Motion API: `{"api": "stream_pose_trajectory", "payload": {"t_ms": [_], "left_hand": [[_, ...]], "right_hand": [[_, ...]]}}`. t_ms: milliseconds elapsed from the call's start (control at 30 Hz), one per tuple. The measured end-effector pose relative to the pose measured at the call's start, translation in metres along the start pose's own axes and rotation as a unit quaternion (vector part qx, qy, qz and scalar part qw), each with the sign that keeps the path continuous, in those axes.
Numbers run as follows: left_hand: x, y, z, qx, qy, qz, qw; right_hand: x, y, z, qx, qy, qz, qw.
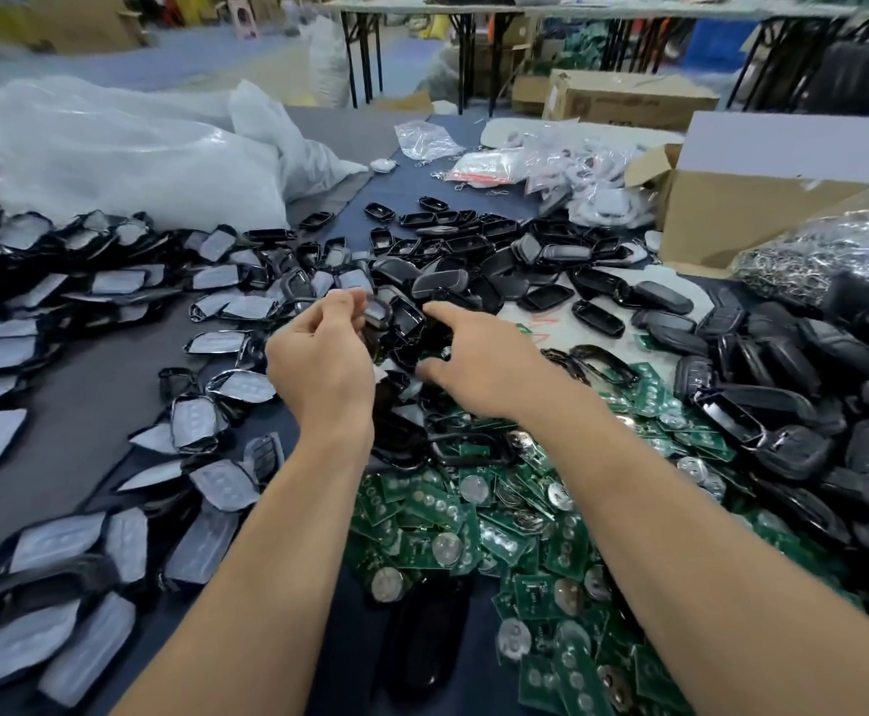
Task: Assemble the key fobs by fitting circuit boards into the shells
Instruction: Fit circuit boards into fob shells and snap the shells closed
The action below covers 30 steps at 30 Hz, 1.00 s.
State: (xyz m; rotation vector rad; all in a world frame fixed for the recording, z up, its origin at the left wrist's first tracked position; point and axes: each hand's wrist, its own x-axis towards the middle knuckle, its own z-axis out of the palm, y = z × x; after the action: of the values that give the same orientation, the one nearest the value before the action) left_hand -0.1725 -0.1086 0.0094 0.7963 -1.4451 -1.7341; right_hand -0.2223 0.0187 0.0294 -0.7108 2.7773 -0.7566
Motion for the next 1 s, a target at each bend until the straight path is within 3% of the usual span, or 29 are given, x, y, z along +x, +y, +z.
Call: {"api": "stream_pose_trajectory", "payload": {"t_ms": [200,367,600,700,833,933,1000], "left_hand": [[0.013,-0.004,-0.005,0.008,0.05,-0.024,0.998],[0.017,-0.007,-0.008,0.071,0.02,-0.024,0.997],[-0.001,-0.002,-0.004,0.146,-0.03,0.082,0.985],[-0.022,0.002,0.001,0.144,-0.14,0.133,0.971],[-0.047,0.004,0.005,0.171,-0.352,0.176,0.904],[-0.051,0.006,0.004,0.097,-0.441,0.115,0.885],[-0.051,0.005,0.005,0.052,-0.482,0.088,0.87]], "right_hand": [[0.025,-0.009,0.016,-0.036,0.019,-0.015,0.999],[0.027,-0.014,0.019,0.113,0.083,0.0,0.99],[-0.017,0.009,-0.003,0.267,0.204,0.055,0.94],[-0.05,0.02,-0.011,0.364,0.205,0.081,0.905],[-0.082,0.03,-0.016,0.536,0.195,0.099,0.815],[-0.092,0.034,-0.014,0.633,0.183,0.129,0.741],[-0.094,0.035,-0.011,0.656,0.175,0.137,0.721]]}}
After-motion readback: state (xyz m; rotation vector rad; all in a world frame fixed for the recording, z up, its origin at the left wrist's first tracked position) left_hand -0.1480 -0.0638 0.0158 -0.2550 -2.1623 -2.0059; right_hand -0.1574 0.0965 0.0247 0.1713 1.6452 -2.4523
